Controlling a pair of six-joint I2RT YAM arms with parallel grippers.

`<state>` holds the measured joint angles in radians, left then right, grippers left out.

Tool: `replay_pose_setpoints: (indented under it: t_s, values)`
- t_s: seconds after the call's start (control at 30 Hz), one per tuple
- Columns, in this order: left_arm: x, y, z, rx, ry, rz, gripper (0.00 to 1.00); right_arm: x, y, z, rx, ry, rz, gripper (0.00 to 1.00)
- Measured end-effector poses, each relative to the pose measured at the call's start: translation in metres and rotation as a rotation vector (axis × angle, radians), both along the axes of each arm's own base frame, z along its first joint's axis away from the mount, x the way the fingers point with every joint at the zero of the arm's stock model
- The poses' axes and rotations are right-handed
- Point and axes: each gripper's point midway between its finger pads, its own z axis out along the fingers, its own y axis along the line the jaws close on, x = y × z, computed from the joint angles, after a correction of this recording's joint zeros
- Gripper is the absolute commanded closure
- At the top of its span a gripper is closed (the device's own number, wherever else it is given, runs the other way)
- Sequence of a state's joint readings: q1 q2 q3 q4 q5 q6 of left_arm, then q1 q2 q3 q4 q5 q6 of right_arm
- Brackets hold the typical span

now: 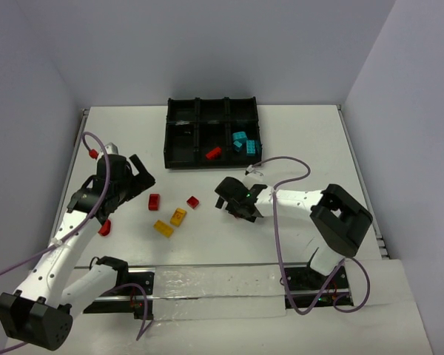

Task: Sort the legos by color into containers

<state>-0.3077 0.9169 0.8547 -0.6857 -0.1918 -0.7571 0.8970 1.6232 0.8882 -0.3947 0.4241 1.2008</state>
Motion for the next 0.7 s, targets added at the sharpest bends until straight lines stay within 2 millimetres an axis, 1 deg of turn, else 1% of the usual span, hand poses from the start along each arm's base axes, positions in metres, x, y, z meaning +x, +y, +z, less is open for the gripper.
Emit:
replay_pose_setpoints:
  t_s: [0.07, 0.13, 0.23, 0.3, 0.4, 0.5, 0.53, 0.6, 0.7]
  values:
    - [0.000, 0.000, 0.000, 0.001, 0.002, -0.004, 0.01, 0.004, -0.001, -0.001, -0.025, -0.003, 0.007, 0.06]
    - [0.000, 0.000, 0.000, 0.004, 0.002, -0.007, 0.01, 0.009, -0.001, -0.002, -0.056, -0.006, 0.016, 0.15]
    - [0.000, 0.000, -0.001, 0.007, 0.002, -0.010, 0.01, 0.015, 0.000, -0.004, -0.085, -0.015, 0.025, 0.25]
    - [0.000, 0.000, 0.000, 0.008, 0.002, -0.010, 0.01, 0.017, -0.001, -0.005, -0.102, -0.019, 0.030, 0.36]
    - [0.000, 0.000, 0.000, 0.009, 0.001, -0.012, 0.01, 0.017, -0.003, -0.006, -0.117, -0.019, 0.036, 0.45]
    - [0.000, 0.000, -0.001, 0.011, 0.001, -0.013, 0.01, 0.016, -0.004, -0.007, -0.129, -0.017, 0.045, 0.61]
    - [0.000, 0.000, -0.001, 0.011, 0.001, -0.014, 0.01, 0.016, -0.005, -0.007, -0.132, -0.018, 0.047, 0.64]
    - [0.000, 0.000, -0.001, 0.012, 0.001, -0.014, 0.01, 0.017, -0.006, -0.006, -0.142, -0.022, 0.059, 0.67]
    - [0.000, 0.000, -0.001, 0.012, 0.001, -0.014, 0.01, 0.016, -0.007, -0.005, -0.157, -0.023, 0.082, 0.67]
